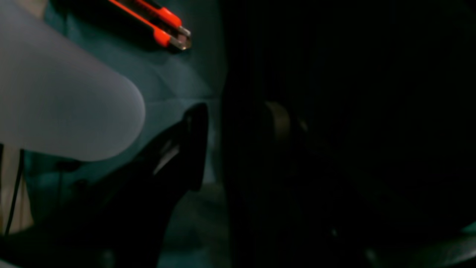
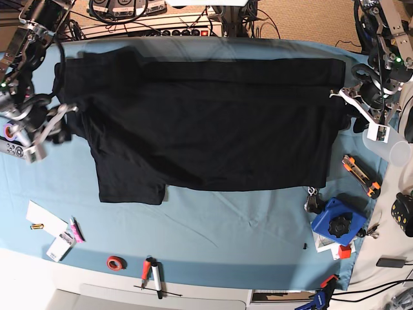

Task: Layout the t-shirt on the table in an organized manner, then fold the t-shirt properly
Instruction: 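Grasp the shirt hem corner with the right gripper, then grasp the other hem corner with the left gripper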

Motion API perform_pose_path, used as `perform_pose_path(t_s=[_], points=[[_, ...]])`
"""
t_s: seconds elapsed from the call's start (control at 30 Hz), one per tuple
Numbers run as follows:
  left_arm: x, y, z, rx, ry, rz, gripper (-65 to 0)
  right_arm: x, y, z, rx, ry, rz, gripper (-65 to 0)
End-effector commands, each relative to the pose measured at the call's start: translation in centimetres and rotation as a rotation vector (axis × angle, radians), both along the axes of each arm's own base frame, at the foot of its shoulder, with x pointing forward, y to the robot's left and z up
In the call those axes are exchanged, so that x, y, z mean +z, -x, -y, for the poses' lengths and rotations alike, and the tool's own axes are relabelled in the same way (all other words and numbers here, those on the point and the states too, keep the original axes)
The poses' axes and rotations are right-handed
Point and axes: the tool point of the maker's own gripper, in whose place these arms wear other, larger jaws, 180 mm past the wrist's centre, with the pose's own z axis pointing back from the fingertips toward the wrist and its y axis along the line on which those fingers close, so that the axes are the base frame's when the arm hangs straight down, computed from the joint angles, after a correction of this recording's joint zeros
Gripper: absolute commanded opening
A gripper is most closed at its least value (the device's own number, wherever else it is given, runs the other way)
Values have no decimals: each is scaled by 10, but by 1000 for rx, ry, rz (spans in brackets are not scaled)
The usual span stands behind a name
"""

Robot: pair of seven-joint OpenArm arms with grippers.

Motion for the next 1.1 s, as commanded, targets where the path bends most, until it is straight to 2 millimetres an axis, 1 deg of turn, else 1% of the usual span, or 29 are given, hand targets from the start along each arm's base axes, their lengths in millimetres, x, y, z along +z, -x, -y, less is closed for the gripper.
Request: perform_pose_path(t_s=[0.0, 0.07, 0.13, 0.17, 0.23, 0.33, 0.43, 0.5, 0.6, 0.7, 0.77, 0.83, 1.0, 1.07], points=[[12, -6, -2, -7, -7, 45, -396, 29, -14, 6, -5, 22, 110, -491], [12, -6, -2, -7, -7, 46, -396, 48, -29, 22, -92, 28, 206, -491], [12, -6, -2, -7, -7, 46, -396, 53, -40, 37, -174, 27, 221, -491], [12, -6, -2, -7, -7, 46, -396, 51, -46, 42, -192, 20, 214, -491], [12, -6, -2, -7, -7, 46, -396, 40, -59, 44, -199, -25, 192, -491], [12, -6, -2, -7, -7, 45, -396, 22, -83, 39, -173, -96, 168, -491], [12, -6, -2, -7, -7, 46, -396, -1, -109, 31, -157, -154, 113, -491], [12, -6, -2, -7, -7, 46, -396, -19, -125, 27, -151, -160, 71, -491], [12, -6, -2, -7, -7, 48, -396, -43, -143, 24, -154, -174, 8, -491], [13, -6, -2, -7, -7, 48, -395, -61, -153, 24, -178, -209, -49, -491], [13, -6, -2, -7, -7, 50, -395, -70, -157, 21, -189, -229, -65, -491], [14, -7, -2, -6, -4, 61, -395, -79, -157, 11, -186, -256, -84, -491], [20, -11, -2, -3, 1, 98, -395, -103, -155, -27, -137, -286, -134, -491], [21, -12, -2, -3, 0, 100, -395, -110, -154, -36, -132, -275, -151, -491]])
